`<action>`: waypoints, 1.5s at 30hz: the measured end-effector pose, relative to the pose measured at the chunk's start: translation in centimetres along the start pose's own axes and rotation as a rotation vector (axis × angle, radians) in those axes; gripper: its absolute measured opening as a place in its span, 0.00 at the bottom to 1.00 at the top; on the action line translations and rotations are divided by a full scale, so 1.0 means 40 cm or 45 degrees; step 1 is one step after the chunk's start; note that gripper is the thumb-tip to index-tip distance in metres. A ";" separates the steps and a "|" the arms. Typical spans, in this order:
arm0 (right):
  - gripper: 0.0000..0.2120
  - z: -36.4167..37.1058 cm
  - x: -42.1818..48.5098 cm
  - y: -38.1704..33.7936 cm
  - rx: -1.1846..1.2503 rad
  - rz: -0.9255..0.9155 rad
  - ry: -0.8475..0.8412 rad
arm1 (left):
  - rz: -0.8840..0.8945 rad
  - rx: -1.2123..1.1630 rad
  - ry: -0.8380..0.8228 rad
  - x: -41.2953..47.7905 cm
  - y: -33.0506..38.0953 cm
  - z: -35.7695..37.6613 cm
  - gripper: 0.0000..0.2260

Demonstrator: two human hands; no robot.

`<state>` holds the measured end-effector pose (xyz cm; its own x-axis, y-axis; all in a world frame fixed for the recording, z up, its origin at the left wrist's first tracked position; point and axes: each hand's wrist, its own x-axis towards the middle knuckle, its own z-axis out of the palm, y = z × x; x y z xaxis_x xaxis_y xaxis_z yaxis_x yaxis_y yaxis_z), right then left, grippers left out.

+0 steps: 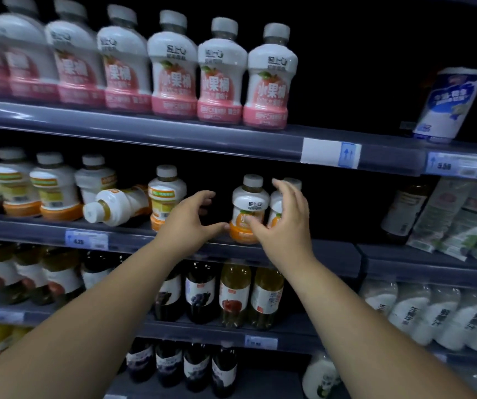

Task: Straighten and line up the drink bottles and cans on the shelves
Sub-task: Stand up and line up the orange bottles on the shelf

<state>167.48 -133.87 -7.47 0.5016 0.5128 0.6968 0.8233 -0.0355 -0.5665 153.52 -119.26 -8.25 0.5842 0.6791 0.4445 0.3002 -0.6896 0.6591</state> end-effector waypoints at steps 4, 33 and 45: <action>0.35 0.109 -0.005 -0.103 0.231 0.035 -0.193 | -0.035 -0.050 0.116 -0.053 -0.038 -0.112 0.30; 0.45 0.452 0.032 -0.186 0.244 0.583 -0.325 | -0.028 0.306 0.152 -0.046 -0.293 -0.299 0.25; 0.36 0.518 0.033 -0.206 -0.013 0.631 -0.191 | 0.057 0.072 0.132 0.003 -0.417 -0.304 0.16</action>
<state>155.87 -115.12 -11.00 0.7892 0.5494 0.2744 0.4990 -0.3133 -0.8080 139.41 -104.63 -11.82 0.5180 0.6673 0.5351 0.3190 -0.7311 0.6031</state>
